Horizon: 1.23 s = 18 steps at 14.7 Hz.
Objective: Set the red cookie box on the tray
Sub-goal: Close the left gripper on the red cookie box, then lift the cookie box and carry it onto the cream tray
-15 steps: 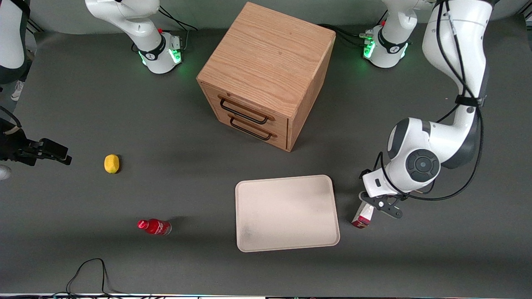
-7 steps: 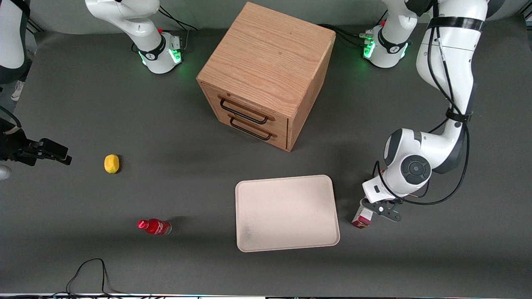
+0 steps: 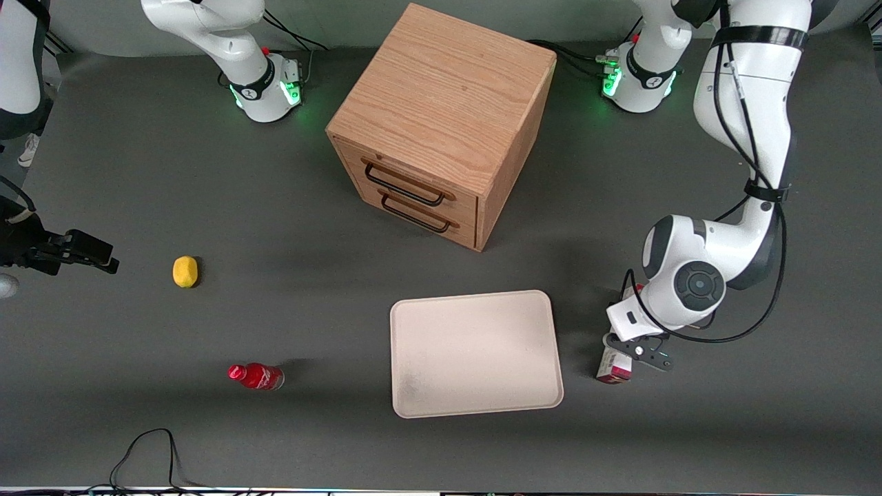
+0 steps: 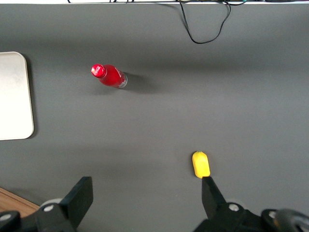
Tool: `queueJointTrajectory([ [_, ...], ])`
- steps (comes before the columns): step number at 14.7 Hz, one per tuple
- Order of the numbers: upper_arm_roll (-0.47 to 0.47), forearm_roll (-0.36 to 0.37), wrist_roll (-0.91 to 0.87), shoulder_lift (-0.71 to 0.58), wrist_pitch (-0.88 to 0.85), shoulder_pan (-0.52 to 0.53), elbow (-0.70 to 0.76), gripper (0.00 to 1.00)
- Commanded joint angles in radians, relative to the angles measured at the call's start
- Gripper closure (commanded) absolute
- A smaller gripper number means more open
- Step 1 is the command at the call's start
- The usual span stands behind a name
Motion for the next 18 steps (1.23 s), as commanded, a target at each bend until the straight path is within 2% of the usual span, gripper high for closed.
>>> queueJointTrajectory([
  [1,0.027,-0.054,0.064,-0.066,-0.255,-0.017,0.167,1.0],
  [3,0.033,-0.187,0.042,-0.088,-0.422,-0.019,0.28,1.0],
  [5,0.042,-0.216,-0.073,-0.088,-0.521,-0.037,0.383,1.0],
  [8,0.038,-0.216,-0.39,-0.063,-0.529,-0.107,0.451,1.0],
  [11,0.042,-0.197,-0.625,0.033,-0.442,-0.199,0.503,1.0],
  [15,0.049,-0.17,-0.704,0.159,-0.295,-0.244,0.503,1.0],
  [18,0.065,-0.122,-0.733,0.24,-0.222,-0.275,0.503,1.0],
])
